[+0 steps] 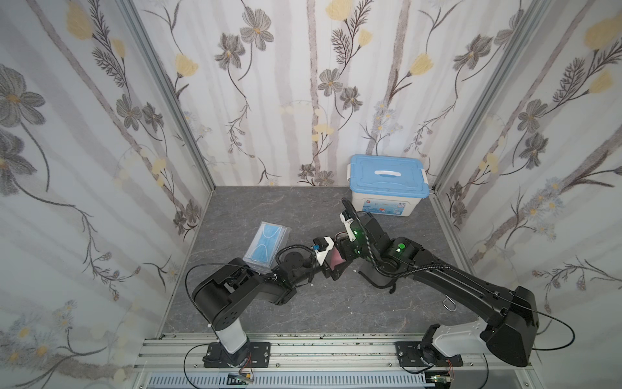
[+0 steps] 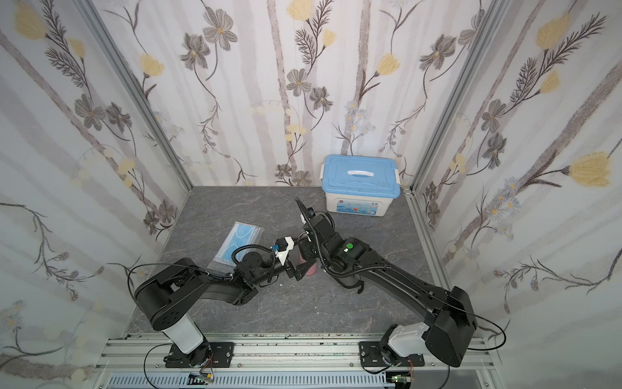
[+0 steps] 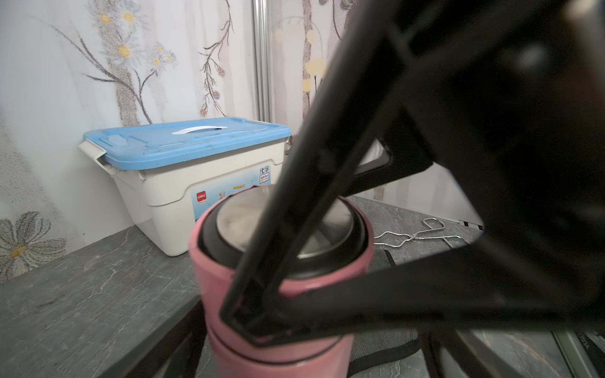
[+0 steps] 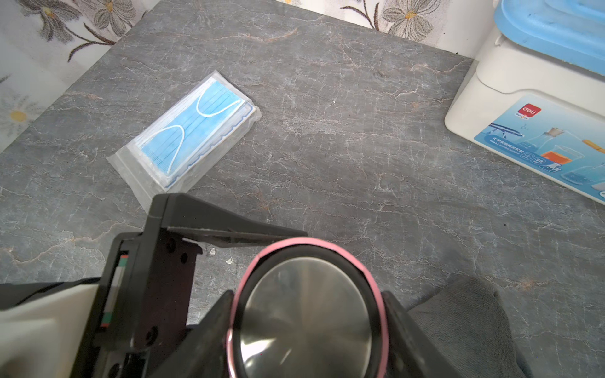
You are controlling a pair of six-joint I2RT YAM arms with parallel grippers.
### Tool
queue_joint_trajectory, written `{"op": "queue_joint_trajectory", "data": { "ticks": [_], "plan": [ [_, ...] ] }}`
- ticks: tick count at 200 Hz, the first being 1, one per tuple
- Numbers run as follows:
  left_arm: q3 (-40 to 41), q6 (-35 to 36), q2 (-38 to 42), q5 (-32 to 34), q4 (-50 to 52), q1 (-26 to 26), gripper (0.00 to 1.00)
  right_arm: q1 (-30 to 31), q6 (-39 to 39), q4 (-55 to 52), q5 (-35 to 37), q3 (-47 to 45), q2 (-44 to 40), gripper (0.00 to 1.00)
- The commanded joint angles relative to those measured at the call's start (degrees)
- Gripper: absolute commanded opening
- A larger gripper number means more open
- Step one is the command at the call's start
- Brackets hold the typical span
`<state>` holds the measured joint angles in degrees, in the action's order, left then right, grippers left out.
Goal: Wipe the surface of the thermos
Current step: Place the thermos at the center of the board, then reset both arms
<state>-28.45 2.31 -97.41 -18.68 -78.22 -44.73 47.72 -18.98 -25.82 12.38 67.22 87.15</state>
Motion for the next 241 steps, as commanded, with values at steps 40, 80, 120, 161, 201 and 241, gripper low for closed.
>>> {"op": "queue_joint_trajectory", "data": {
  "ticks": [40, 80, 120, 161, 201, 241],
  "plan": [
    [0.72, 0.0, 0.75, 0.57, -2.64, 0.07, 1.0, 0.13, 0.32, 1.74, 2.4, 0.44, -0.66, 0.76],
    [0.75, 0.22, 0.83, 0.69, -2.64, 0.09, 1.0, 0.0, 0.35, 1.74, 2.83, 0.93, -1.06, 0.99],
    [2.05, -0.49, 2.68, 0.75, -2.64, 0.17, 1.0, 0.01, 0.27, 2.52, 2.78, 0.68, -3.47, 1.0],
    [7.0, -1.87, 10.63, 1.51, 1.28, 0.35, 1.0, -0.18, 0.0, 2.64, 3.26, 0.02, -7.7, 1.0],
    [10.21, 0.97, 30.81, 9.53, 22.38, 0.35, 1.0, -0.95, -0.26, 2.73, 3.66, -1.32, -10.87, 1.0],
    [9.26, 3.5, 50.76, 25.26, 46.69, 3.85, 1.0, -8.0, -0.62, 8.03, -1.14, -10.67, -16.68, 1.0]
  ]
}}
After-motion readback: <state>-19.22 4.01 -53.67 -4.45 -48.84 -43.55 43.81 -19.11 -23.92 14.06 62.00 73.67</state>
